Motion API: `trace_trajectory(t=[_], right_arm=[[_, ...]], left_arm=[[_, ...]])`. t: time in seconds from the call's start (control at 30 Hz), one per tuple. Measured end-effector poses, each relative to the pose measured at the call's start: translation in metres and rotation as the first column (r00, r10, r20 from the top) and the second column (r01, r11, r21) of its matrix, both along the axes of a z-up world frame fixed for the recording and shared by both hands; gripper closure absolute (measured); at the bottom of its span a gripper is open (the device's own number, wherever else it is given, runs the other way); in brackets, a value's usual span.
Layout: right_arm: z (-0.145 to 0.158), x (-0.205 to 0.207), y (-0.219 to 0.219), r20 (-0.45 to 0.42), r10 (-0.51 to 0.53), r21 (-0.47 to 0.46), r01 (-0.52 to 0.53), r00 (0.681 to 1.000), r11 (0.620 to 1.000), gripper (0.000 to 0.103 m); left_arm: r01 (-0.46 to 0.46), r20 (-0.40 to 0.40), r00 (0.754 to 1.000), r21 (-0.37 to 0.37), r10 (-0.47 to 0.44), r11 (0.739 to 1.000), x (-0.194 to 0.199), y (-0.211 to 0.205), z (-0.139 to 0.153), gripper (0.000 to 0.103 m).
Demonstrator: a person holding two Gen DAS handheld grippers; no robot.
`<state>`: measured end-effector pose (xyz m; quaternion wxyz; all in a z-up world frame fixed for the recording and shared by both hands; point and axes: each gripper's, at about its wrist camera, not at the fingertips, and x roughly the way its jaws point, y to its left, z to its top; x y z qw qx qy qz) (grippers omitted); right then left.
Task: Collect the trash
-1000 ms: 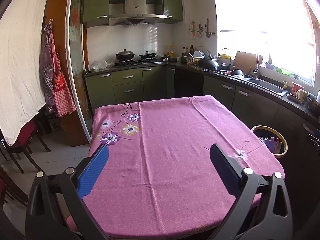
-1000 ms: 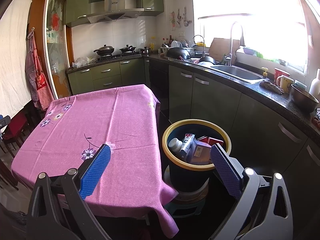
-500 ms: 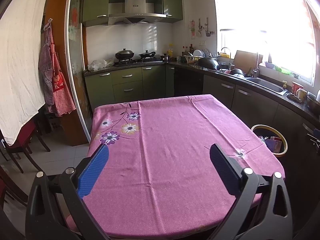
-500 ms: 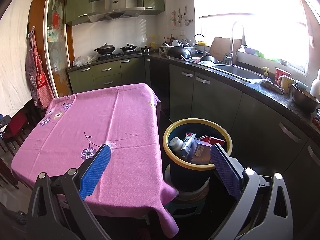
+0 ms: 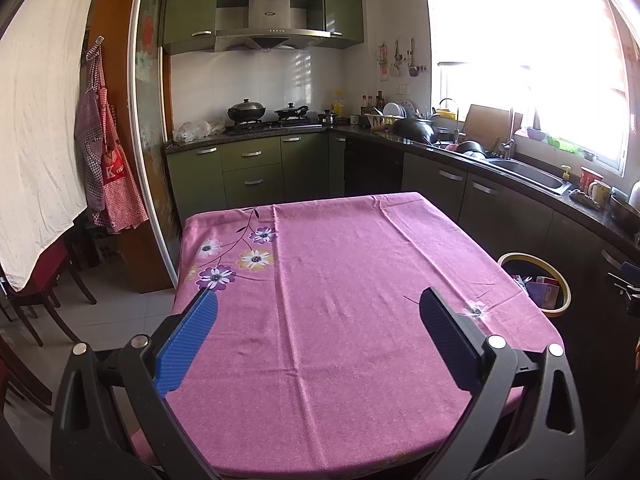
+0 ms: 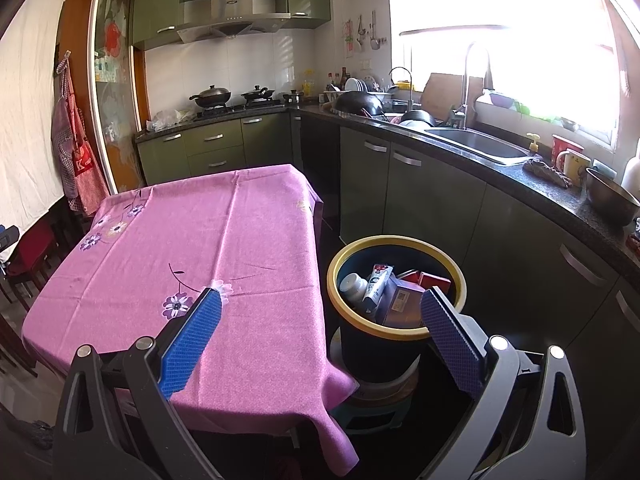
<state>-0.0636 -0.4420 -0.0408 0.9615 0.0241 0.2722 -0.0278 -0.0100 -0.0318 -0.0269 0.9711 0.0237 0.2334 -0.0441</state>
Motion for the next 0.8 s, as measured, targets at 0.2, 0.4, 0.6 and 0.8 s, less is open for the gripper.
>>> trace_trajectory(t=[0.2,0.4,0.6,0.8], right_arm=[[-0.0015,0.0017,0.0006,-0.006,0.002,-0.002,-0.002,1.000,1.000,0.005],[-0.0017,0.0022,0.0009,-0.007,0.002,-0.002,-0.002,1.000,1.000,0.005],[-0.0023,0.0037,0.0021,-0.010,0.003,-0.004,-0.003,1.000,1.000,0.005],[-0.0026,0.0039,0.0019,-0.011,0.005,-0.002,-0.005,1.000,1.000,0.005]], left_arm=[[0.003,-0.004,1.000,-0.003,-0.003,1.000,0.0019,-0.0006,-0.0005,0.007],[0.009,-0.012,1.000,-0.007,-0.009,1.000,0.0027,-0.0012,-0.0011,0.007],[0.048,-0.033,0.998,-0.031,-0.049,0.998,0.0078,-0.0026,-0.0045,0.007],[0.057,-0.019,0.998,-0.024,-0.057,0.998,0.0081,-0.0053,-0.0050,0.007]])
